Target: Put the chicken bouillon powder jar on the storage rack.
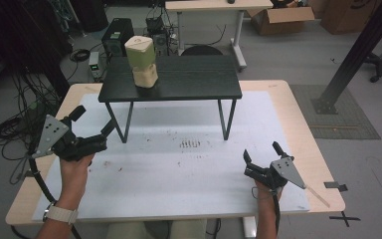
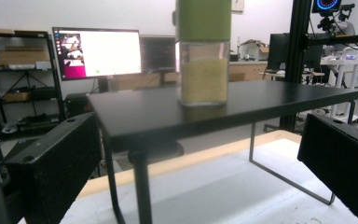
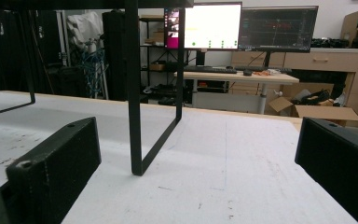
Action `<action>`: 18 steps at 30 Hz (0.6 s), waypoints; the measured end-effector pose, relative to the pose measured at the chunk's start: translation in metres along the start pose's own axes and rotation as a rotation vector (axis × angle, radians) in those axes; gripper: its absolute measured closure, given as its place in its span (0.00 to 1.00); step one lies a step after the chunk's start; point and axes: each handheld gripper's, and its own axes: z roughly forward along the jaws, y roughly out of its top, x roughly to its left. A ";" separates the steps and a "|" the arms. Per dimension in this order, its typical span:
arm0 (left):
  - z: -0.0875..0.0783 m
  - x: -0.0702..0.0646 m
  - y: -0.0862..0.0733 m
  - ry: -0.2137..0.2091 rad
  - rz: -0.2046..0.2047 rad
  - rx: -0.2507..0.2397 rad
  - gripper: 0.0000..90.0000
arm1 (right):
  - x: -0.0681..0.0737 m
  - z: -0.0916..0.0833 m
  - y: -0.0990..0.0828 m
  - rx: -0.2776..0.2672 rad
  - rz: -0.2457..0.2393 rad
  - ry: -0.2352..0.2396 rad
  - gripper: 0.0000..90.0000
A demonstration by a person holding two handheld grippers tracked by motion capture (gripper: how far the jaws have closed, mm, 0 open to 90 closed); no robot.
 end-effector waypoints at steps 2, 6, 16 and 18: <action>-0.003 0.003 -0.005 0.002 -0.008 0.001 0.00 | 0.000 0.000 0.000 0.000 -0.001 0.000 0.00; -0.008 0.008 -0.013 0.010 -0.012 0.003 0.00 | 0.000 0.000 0.000 0.002 -0.002 0.000 0.00; -0.017 0.016 -0.033 0.035 -0.026 0.007 0.00 | 0.000 0.000 0.000 0.001 -0.006 -0.001 0.00; -0.018 0.018 -0.037 0.040 -0.024 0.004 0.00 | 0.000 0.000 0.000 0.002 -0.006 0.000 0.00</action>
